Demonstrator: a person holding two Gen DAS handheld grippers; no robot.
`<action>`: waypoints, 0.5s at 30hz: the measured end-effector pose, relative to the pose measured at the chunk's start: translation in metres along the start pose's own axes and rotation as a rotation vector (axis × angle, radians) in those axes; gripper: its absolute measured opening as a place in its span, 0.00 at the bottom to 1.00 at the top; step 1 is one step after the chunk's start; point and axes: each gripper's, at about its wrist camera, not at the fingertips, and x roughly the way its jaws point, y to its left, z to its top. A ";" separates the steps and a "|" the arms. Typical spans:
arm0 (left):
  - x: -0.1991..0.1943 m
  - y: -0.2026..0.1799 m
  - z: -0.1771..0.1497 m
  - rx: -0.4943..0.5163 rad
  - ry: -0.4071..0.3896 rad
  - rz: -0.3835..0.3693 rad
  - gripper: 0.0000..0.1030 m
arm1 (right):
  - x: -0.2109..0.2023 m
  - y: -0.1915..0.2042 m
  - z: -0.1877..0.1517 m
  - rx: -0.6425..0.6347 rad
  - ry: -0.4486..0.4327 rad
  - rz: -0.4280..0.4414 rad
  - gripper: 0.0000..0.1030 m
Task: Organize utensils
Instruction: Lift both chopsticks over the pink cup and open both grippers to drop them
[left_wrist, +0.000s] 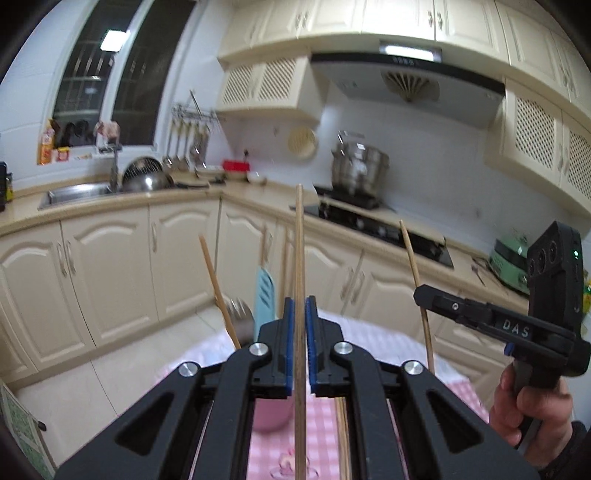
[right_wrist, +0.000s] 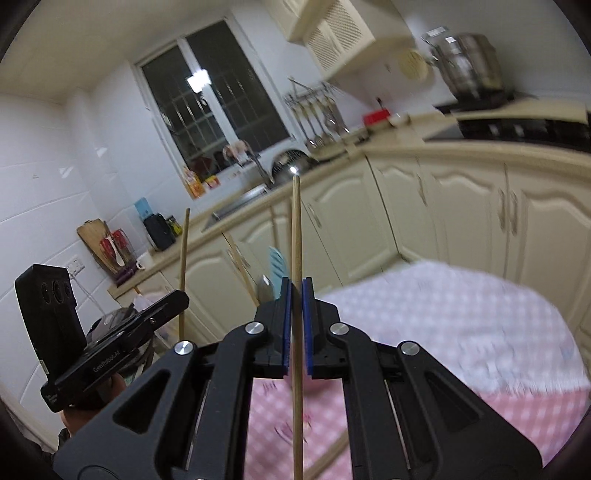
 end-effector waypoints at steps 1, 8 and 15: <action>-0.001 0.002 0.007 0.000 -0.021 0.008 0.05 | 0.004 0.006 0.006 -0.013 -0.012 0.007 0.06; 0.003 0.014 0.049 -0.007 -0.140 0.032 0.05 | 0.030 0.035 0.047 -0.061 -0.100 0.050 0.06; 0.036 0.023 0.076 -0.040 -0.208 0.037 0.05 | 0.065 0.044 0.067 -0.083 -0.169 0.032 0.06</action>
